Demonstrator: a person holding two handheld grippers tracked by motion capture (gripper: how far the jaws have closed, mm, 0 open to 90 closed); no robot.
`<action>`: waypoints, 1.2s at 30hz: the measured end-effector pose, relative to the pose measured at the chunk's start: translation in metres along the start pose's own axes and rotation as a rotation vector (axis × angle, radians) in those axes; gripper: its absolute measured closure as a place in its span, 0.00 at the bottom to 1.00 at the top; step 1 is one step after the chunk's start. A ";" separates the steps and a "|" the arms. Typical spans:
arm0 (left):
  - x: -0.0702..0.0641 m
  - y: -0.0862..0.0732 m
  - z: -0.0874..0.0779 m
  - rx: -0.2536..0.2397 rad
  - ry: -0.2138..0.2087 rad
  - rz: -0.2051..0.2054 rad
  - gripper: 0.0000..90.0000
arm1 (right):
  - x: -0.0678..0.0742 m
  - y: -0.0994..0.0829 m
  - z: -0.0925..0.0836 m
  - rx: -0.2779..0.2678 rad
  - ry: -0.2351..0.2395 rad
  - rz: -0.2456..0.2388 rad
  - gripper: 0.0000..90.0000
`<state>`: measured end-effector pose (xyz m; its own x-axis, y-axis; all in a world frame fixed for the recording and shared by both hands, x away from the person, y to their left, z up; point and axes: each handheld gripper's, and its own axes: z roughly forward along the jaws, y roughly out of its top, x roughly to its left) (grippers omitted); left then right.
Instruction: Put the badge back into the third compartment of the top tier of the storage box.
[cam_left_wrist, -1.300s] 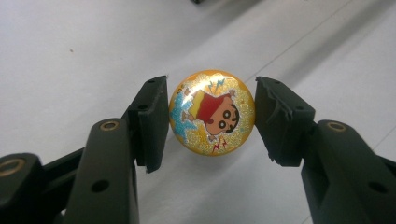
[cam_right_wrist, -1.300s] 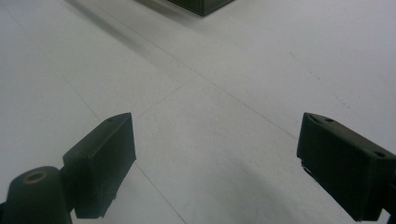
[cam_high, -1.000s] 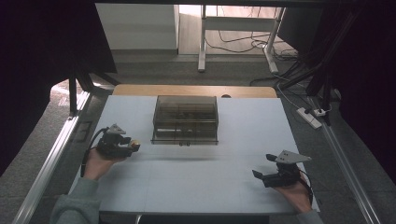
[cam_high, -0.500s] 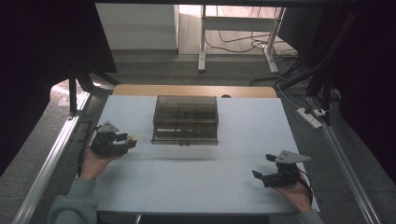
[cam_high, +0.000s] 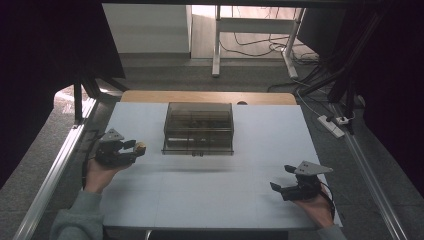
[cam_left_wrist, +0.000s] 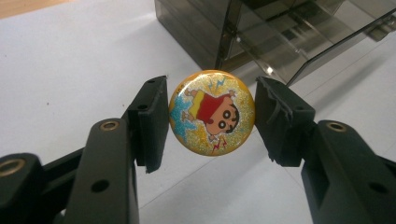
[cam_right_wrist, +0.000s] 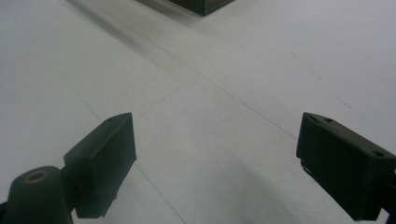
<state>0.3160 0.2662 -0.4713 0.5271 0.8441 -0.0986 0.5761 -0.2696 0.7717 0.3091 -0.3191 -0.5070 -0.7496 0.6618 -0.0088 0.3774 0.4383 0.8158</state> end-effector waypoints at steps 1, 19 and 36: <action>-0.001 0.000 -0.001 -0.006 0.001 0.002 0.53 | 0.000 0.000 0.000 0.000 0.000 0.000 0.13; -0.014 0.013 -0.011 -0.101 -0.057 0.023 0.53 | 0.000 0.000 0.000 0.003 0.000 -0.002 0.13; -0.029 0.029 -0.006 -0.122 -0.056 0.074 0.53 | -0.001 0.001 -0.001 -0.011 0.002 0.001 0.13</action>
<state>0.3131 0.2367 -0.4426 0.6015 0.7957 -0.0710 0.4561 -0.2690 0.8483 0.3095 -0.3197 -0.5061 -0.7505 0.6608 -0.0064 0.3722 0.4307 0.8222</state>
